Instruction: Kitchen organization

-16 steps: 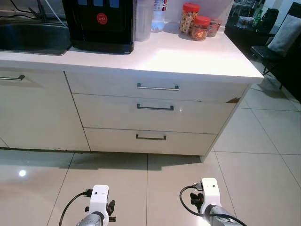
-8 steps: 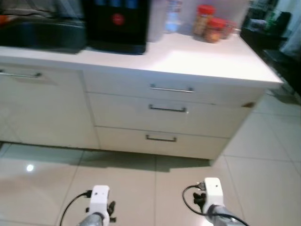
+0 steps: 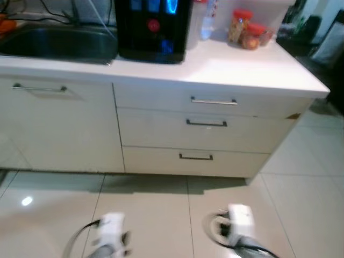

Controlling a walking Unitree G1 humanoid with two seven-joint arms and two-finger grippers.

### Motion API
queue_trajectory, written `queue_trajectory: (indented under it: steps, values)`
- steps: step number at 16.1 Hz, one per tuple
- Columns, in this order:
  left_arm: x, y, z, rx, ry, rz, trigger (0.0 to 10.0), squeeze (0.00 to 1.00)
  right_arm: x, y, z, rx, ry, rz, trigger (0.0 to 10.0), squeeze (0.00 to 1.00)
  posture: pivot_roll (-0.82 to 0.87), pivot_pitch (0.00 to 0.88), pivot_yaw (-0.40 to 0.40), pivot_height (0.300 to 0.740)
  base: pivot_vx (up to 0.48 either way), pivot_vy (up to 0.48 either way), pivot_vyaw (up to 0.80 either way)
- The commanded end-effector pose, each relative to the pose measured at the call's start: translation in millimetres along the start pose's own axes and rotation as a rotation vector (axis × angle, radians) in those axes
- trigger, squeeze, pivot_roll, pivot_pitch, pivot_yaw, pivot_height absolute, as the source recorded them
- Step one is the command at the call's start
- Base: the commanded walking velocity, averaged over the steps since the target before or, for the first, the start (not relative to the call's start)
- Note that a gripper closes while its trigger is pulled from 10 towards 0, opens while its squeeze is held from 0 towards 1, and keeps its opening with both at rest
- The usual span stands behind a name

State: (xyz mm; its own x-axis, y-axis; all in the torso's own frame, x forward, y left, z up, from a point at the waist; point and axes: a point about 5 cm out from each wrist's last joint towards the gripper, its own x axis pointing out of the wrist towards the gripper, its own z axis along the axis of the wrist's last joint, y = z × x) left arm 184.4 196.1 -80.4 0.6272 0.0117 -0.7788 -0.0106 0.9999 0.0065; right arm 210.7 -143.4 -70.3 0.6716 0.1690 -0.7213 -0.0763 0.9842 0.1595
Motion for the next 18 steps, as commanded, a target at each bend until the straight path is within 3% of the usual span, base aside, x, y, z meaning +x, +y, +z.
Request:
queue_trajectory:
  steps: [1,9,15,18]
  values:
    - [2.2,-10.4,5.6,-0.013,-0.02,-0.027,10.0,0.0,-3.7,-15.7,-1.6,-0.006,0.006,-0.041,10.0,0.0,0.21,0.0,-0.064,0.74,0.0,0.48,0.0]
    - [1.7,-7.4,4.3,-0.023,-0.018,-0.01,10.0,0.0,-3.4,-14.2,-1.8,-0.004,0.004,-0.035,10.0,0.0,0.22,0.0,-0.067,0.74,0.0,0.457,0.0]
    - [1.7,-5.2,5.5,-0.021,-0.027,0.014,10.0,0.0,-3.4,-14.4,-1.5,-0.002,0.003,-0.034,10.0,0.0,0.22,0.0,-0.068,0.74,0.0,0.0,0.0]
    - [1.8,-3.9,6.2,-0.013,-0.025,0.025,10.0,0.0,-3.2,-14.0,-0.5,-0.022,0.002,-0.027,10.0,0.0,0.22,0.0,-0.068,0.74,0.368,0.0,0.0]
